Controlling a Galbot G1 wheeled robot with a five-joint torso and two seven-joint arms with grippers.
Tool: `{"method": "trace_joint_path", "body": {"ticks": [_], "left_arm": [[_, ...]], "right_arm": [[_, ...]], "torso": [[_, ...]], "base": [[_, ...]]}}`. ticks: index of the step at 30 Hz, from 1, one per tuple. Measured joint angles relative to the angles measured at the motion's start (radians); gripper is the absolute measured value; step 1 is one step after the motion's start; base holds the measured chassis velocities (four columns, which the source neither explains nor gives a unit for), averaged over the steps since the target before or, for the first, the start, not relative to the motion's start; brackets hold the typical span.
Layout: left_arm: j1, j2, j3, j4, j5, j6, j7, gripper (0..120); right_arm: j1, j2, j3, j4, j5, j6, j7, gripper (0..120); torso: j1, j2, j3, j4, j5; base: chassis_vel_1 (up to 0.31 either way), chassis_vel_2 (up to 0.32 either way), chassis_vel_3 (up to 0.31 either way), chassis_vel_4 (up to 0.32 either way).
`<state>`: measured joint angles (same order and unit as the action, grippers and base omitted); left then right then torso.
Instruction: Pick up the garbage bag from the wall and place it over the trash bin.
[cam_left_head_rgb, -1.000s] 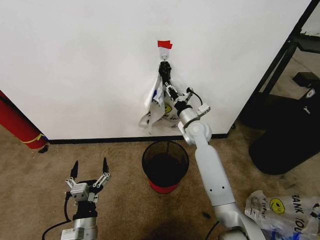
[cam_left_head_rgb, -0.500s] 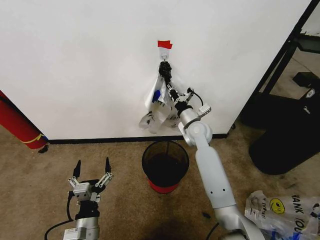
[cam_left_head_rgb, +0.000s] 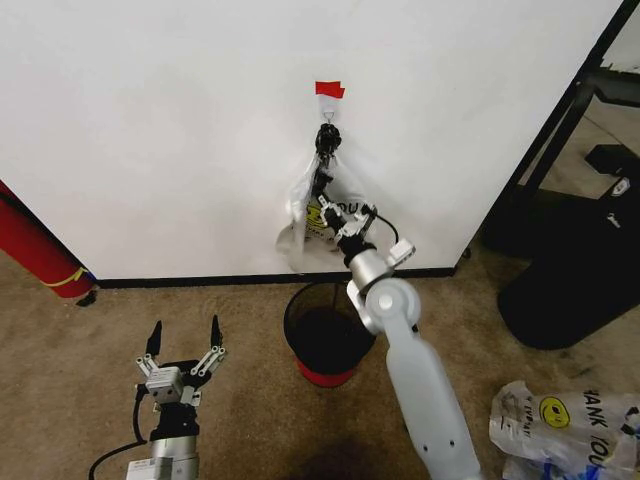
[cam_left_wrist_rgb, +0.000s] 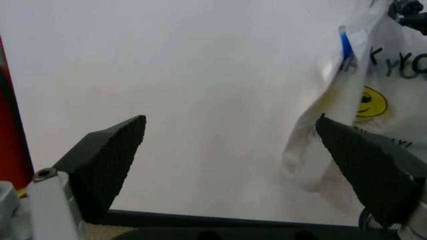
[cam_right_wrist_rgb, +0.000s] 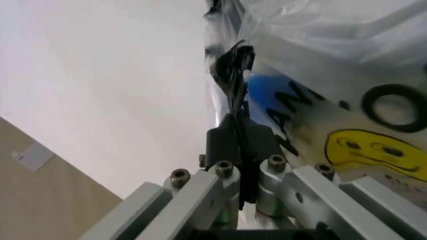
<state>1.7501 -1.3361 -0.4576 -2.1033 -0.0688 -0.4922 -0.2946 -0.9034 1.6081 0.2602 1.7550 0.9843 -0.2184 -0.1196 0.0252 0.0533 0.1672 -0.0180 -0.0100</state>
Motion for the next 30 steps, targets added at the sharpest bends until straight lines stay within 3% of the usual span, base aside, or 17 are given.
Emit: {"method": "trace_joint_path", "body": {"ticks": [8, 12, 21, 30], "left_arm": [[0.0, 0.005, 0.016, 0.0, 0.002, -0.006, 0.0, 100], [-0.004, 0.016, 0.037, 0.001, 0.003, -0.007, 0.001, 100], [-0.015, 0.038, 0.068, 0.003, -0.006, -0.003, 0.001, 100], [-0.011, 0.06, 0.07, -0.002, -0.026, -0.018, 0.001, 100]], "right_arm": [[-0.148, 0.0, -0.014, 0.161, -0.043, 0.011, 0.0, 0], [-0.318, -0.001, -0.004, 0.326, -0.095, 0.024, -0.006, 0], [-0.514, -0.02, 0.052, 0.439, -0.172, 0.058, -0.007, 0], [-0.797, -0.069, 0.106, 0.557, -0.367, 0.239, -0.089, 0]], "torso": [[0.0, 0.0, 0.0, -0.0001, 0.0001], [0.0, 0.0, 0.0, -0.0001, 0.0001], [0.0, 0.0, 0.0, 0.0, 0.0002], [0.0, 0.0, 0.0, -0.0001, 0.0]], "base": [[0.0, 0.0, 0.0, 0.0], [0.0, 0.0, 0.0, 0.0], [0.0, 0.0, 0.0, 0.0], [0.0, 0.0, 0.0, 0.0]]}}
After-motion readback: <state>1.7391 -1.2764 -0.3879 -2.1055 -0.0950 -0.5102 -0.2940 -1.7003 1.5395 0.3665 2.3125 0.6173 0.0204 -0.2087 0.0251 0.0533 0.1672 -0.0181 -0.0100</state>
